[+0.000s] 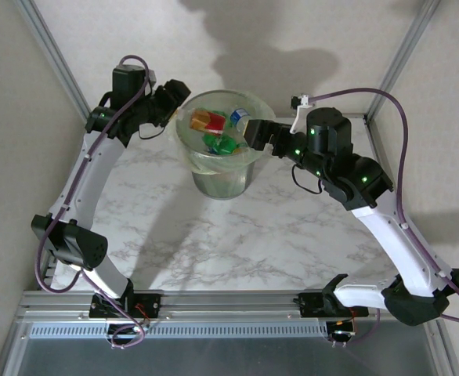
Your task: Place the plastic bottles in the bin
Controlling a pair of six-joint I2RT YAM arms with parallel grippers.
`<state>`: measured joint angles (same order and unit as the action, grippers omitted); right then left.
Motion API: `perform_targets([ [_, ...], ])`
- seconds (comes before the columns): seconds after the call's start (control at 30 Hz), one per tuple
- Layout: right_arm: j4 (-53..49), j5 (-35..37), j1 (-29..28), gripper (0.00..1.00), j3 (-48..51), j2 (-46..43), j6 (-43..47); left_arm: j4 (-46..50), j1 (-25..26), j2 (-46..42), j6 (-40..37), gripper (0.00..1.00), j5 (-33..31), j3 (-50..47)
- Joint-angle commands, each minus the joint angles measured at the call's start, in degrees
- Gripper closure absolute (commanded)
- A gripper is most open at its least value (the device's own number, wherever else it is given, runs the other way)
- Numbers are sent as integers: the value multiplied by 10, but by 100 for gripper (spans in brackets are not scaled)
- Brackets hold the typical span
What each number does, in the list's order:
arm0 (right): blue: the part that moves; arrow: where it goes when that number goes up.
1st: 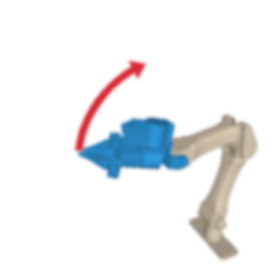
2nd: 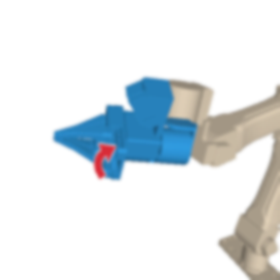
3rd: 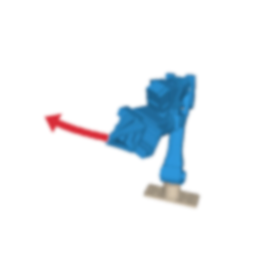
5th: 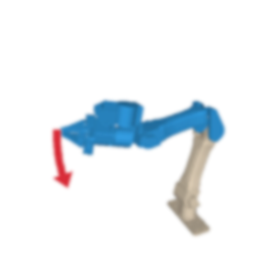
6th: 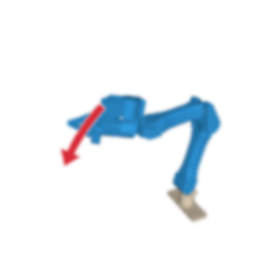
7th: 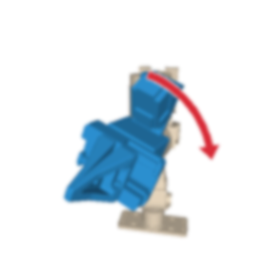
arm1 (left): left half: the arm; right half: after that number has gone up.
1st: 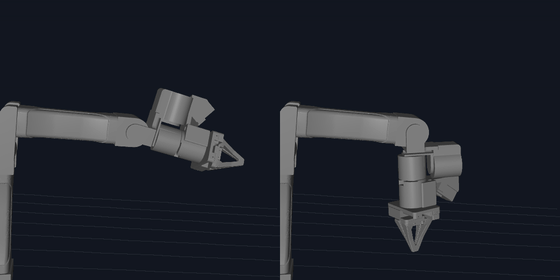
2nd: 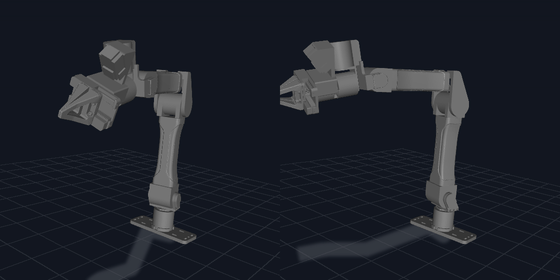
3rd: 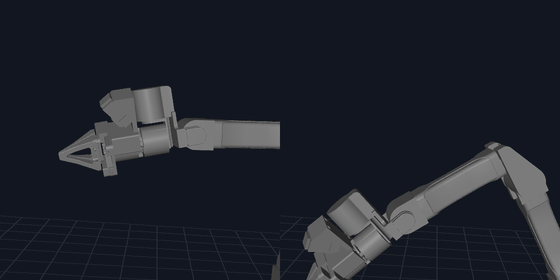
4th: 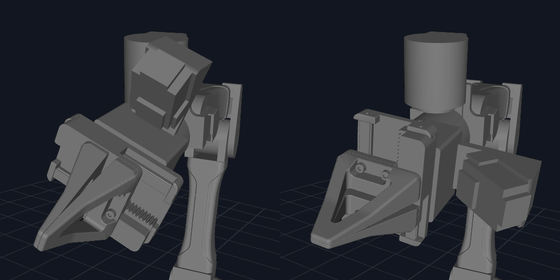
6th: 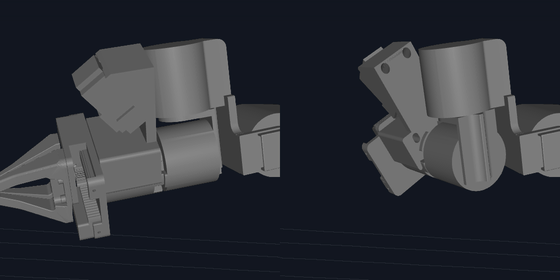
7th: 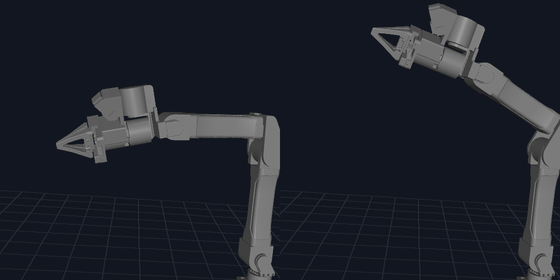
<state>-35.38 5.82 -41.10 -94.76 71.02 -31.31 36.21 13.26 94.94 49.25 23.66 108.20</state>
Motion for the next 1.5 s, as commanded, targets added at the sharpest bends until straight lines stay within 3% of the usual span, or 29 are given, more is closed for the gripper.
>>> perform_targets([
  [0.0, 8, -7, 5, 1, -3, -11, -6, 4, -4, 2, -6, 28, -18, 10],
  [0.27, 12, -9, 5, 1, 4, -19, -14, 6, -3, -12, -6, 31, -21, 27],
  [0.7, 20, -23, 5, 8, 24, -31, -27, -11, -12, 4, -17, 58, -77, 16],
  [1.47, 18, -23, 5, 13, 7, -17, -10, -40, 21, 22, 10, 62, -19, -33],
])
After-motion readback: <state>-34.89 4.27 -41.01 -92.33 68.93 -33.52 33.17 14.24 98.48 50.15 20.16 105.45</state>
